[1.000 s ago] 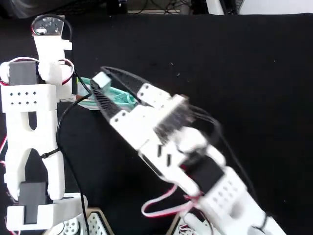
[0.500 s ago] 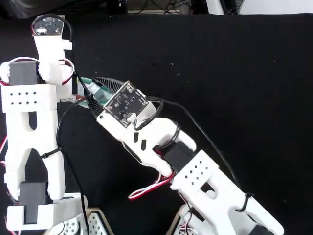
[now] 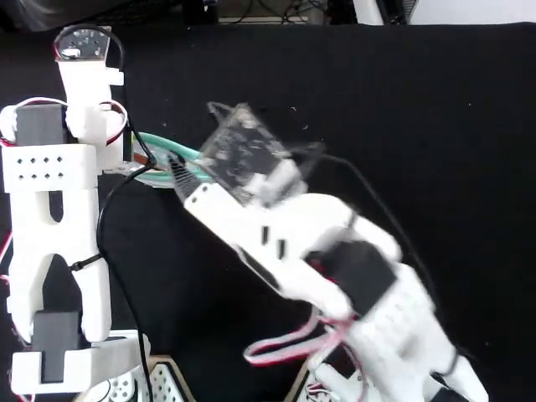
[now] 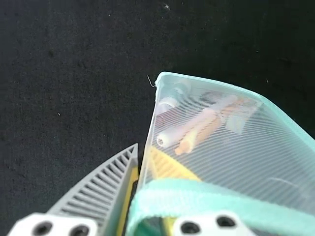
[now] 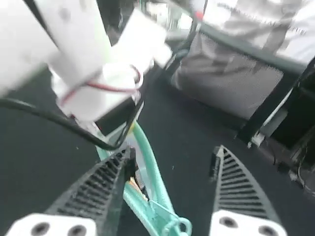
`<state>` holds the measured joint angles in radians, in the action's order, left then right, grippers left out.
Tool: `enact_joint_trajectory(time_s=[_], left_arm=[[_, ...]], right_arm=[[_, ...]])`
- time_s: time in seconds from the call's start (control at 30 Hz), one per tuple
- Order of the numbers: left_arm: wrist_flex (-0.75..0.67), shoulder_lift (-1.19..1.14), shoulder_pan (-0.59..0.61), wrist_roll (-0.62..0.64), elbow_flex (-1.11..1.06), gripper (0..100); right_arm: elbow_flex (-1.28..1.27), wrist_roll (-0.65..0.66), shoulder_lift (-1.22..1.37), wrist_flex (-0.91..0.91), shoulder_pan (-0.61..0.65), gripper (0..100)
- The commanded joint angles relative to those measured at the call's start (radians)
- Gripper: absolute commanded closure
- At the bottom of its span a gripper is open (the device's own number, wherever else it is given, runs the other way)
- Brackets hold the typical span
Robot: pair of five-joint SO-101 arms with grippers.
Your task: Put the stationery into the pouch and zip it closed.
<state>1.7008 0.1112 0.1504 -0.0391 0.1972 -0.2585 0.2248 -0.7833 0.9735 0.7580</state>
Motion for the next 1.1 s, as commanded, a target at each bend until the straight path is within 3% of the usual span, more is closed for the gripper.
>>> enact_joint_trajectory(time_s=[0.0,0.13,0.23,0.53,0.77,0.83,0.97,1.07], left_arm=[[-0.009,-0.014,0.024,-0.011,-0.028,97],[-0.009,-0.014,0.024,-0.011,-0.028,97],[-0.009,-0.014,0.024,-0.011,-0.024,97],[-0.009,-0.014,0.024,-0.011,-0.031,97],[-0.009,-0.014,0.024,-0.011,-0.031,97],[-0.009,-0.014,0.024,-0.011,-0.031,97],[-0.009,-0.014,0.024,-0.011,-0.031,97],[-0.009,-0.014,0.027,-0.011,-0.030,97]], right_arm=[[0.142,-0.005,-0.067,0.160,-0.078,74.8],[0.050,0.000,-0.104,0.327,-0.183,74.8],[-0.104,0.002,-0.124,0.331,-0.192,74.7],[-0.573,0.060,-0.145,-0.155,-0.132,74.5],[-0.673,0.063,-0.145,-0.417,-0.133,74.9],[-0.673,0.077,-0.150,-0.422,-0.133,78.6],[-0.679,0.229,-0.153,-0.420,-0.132,97.9],[-0.677,0.258,-0.168,-0.390,-0.132,98.5]])
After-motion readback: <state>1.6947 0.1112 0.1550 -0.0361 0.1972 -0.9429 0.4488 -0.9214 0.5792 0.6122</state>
